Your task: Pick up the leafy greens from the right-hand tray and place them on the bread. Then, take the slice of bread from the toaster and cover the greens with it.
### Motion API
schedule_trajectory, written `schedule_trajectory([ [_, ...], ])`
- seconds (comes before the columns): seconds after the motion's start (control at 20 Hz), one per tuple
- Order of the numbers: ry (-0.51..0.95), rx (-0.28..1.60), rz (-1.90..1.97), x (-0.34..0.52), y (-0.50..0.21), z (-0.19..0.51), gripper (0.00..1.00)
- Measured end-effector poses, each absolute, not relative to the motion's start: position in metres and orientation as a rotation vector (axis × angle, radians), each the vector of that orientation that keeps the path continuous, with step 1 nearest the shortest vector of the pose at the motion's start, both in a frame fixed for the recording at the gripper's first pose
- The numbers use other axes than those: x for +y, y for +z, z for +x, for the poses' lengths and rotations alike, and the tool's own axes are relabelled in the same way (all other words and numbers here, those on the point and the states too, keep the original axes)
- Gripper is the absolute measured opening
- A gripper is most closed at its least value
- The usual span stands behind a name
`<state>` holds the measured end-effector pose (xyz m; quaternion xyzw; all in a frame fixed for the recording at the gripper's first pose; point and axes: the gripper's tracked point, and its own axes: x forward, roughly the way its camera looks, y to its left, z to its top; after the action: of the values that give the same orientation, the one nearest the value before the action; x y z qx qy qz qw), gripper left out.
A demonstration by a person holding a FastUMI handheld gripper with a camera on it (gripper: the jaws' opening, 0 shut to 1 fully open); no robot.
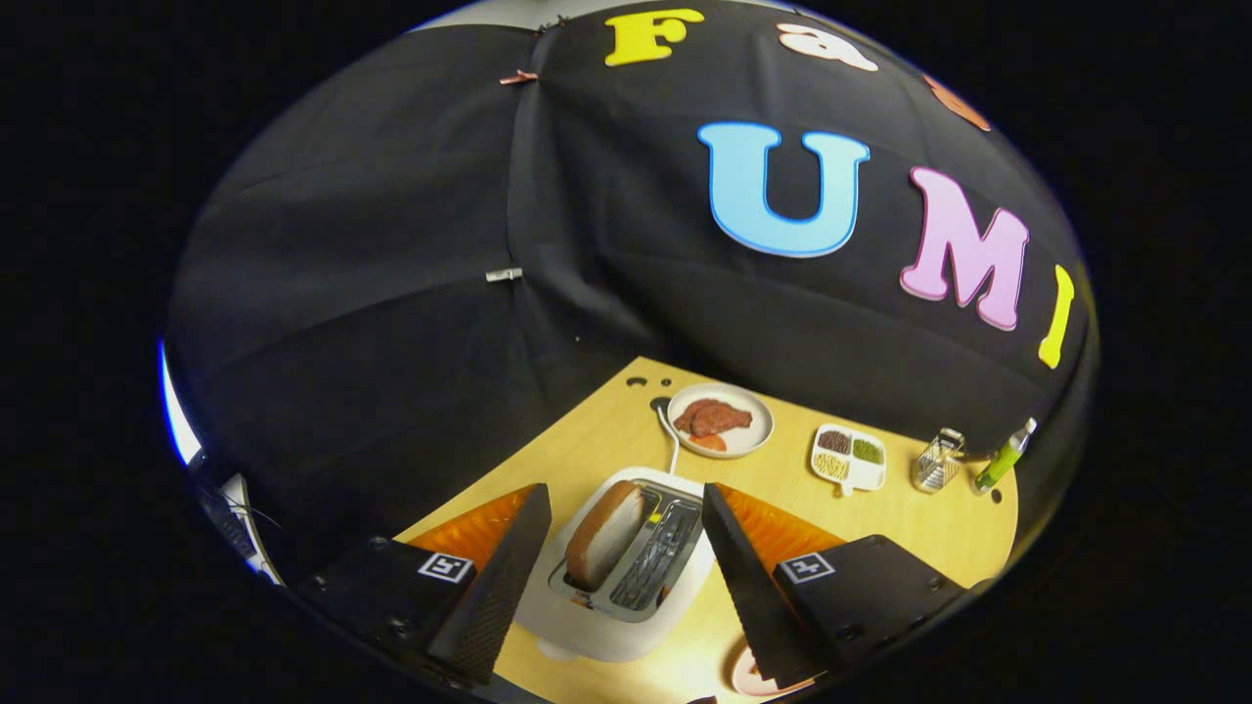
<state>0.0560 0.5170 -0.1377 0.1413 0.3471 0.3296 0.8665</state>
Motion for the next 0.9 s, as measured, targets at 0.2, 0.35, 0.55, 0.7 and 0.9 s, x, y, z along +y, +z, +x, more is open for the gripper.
schedule_trajectory([
  [0.2,0.673,0.78,0.252,0.542,-0.167,0.059,0.94],
  [0.35,0.66,0.822,0.258,0.552,-0.185,0.055,0.81],
  [0.55,0.591,0.907,0.308,0.553,-0.202,0.051,0.33],
  [0.7,0.587,0.892,0.326,0.553,-0.195,0.053,0.13],
  [0.9,0.603,0.849,0.374,0.542,-0.172,0.053,0.13],
])
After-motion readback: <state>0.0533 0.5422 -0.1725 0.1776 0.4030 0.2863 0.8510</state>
